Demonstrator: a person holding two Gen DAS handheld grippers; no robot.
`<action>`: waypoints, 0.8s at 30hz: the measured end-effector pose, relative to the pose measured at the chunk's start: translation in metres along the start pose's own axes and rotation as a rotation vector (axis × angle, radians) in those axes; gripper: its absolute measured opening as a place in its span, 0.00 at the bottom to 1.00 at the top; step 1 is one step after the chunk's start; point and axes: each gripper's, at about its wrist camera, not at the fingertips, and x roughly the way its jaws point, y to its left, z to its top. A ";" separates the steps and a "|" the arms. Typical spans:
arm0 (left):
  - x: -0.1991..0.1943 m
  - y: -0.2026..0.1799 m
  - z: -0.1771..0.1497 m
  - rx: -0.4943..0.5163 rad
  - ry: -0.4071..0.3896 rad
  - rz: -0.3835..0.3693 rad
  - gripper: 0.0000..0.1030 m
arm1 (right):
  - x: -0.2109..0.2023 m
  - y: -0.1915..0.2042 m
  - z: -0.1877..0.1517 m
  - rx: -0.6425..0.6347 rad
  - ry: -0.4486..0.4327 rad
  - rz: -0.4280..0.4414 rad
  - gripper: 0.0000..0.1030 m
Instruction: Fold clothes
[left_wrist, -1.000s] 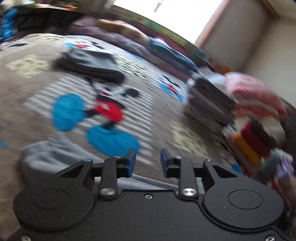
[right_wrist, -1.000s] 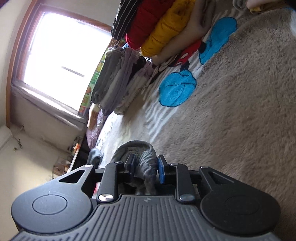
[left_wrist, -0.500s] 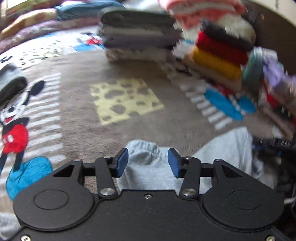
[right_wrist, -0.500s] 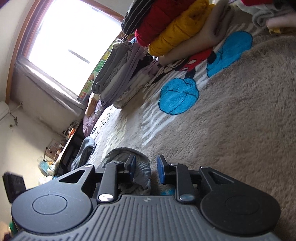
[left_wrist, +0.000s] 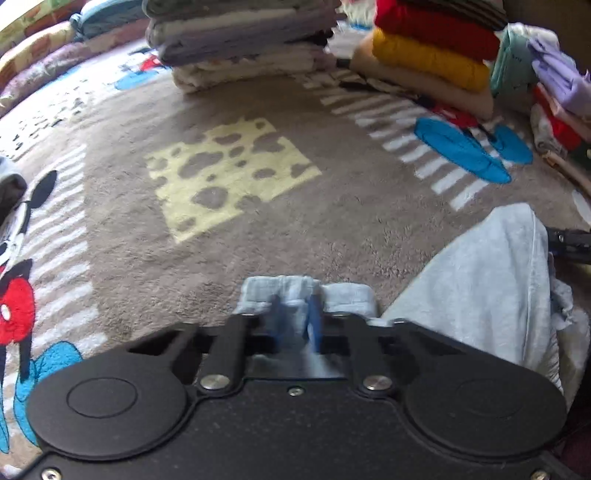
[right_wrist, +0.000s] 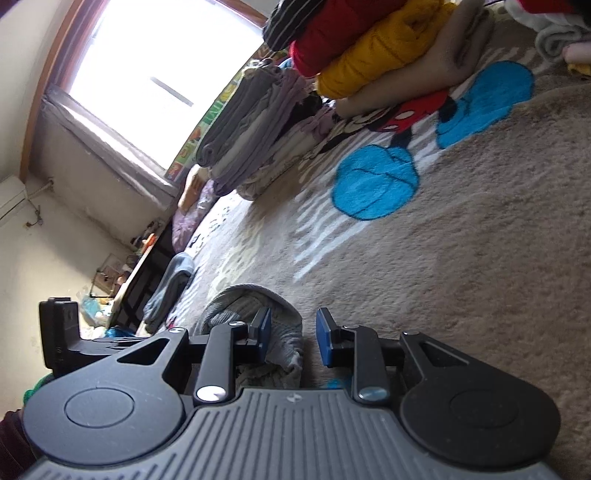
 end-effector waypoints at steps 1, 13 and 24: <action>-0.004 0.004 -0.002 -0.021 -0.021 -0.001 0.05 | 0.001 0.002 0.000 -0.003 0.004 0.013 0.27; -0.099 0.107 -0.044 -0.588 -0.484 -0.035 0.03 | 0.002 0.012 0.017 -0.006 -0.107 0.030 0.03; -0.102 0.200 -0.128 -1.141 -0.589 0.105 0.03 | 0.012 0.019 0.022 -0.045 -0.113 0.040 0.07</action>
